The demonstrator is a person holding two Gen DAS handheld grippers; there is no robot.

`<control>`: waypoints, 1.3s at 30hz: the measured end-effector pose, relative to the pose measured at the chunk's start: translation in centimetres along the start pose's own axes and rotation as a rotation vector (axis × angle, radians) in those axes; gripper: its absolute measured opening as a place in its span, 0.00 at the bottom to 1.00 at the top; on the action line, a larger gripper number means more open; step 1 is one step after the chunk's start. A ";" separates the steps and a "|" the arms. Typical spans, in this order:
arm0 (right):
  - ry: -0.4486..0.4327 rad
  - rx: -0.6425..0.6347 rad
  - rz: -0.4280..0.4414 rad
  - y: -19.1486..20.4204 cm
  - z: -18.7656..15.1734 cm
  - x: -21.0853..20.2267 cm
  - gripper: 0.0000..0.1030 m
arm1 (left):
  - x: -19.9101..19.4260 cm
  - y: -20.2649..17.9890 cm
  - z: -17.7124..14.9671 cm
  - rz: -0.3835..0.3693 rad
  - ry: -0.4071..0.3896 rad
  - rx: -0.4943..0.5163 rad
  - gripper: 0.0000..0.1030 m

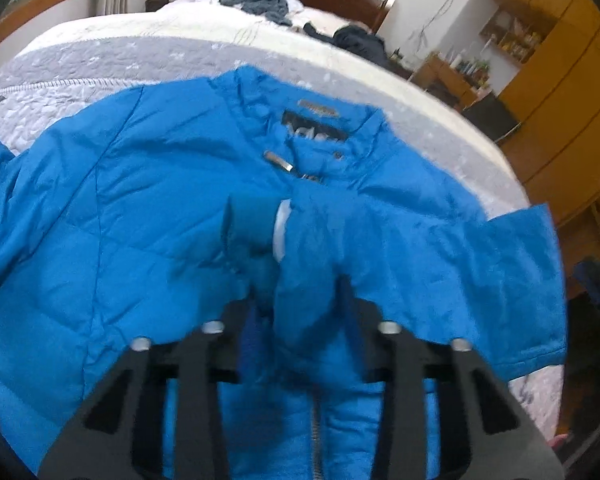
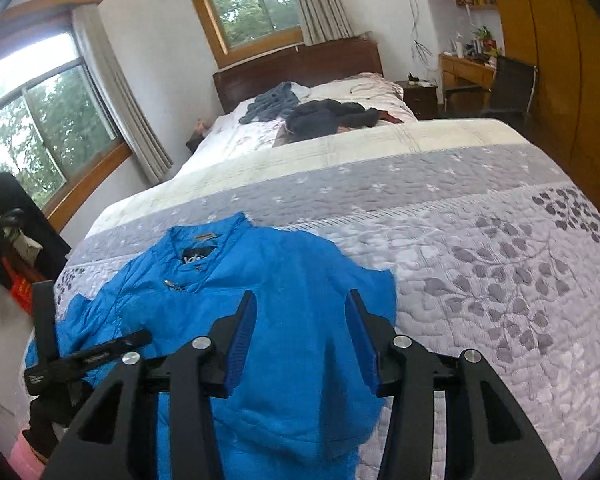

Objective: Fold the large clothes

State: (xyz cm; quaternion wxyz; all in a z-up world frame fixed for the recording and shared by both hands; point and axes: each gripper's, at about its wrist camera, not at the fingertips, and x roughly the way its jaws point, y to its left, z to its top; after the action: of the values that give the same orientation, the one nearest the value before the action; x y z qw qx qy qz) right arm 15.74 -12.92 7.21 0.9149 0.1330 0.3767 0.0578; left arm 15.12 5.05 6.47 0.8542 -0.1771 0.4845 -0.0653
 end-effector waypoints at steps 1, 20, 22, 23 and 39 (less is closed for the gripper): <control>0.006 0.009 0.008 -0.3 -0.1 0.1 0.46 | -0.7 0.2 0.1 0.002 -0.021 -0.001 0.23; 0.332 0.039 0.145 -0.1 -4.6 10.4 0.44 | -3.7 9.7 -0.5 0.128 -0.077 -0.071 0.34; 0.327 0.035 0.140 0.1 -4.5 9.9 0.44 | -4.2 10.1 -0.4 0.132 -0.074 -0.066 0.37; 0.320 0.034 0.130 0.3 -4.4 9.5 0.44 | -4.6 10.2 -0.5 0.131 -0.077 -0.071 0.37; 0.384 -0.077 0.177 6.3 -6.6 10.6 0.47 | -2.8 8.4 0.1 0.139 -0.041 0.009 0.38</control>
State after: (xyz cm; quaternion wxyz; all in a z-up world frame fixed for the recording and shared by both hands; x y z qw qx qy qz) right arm 18.61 -3.41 -2.61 0.8221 0.1169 0.5284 0.1766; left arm 13.28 13.64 5.71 0.8671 -0.1404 0.4779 -0.0047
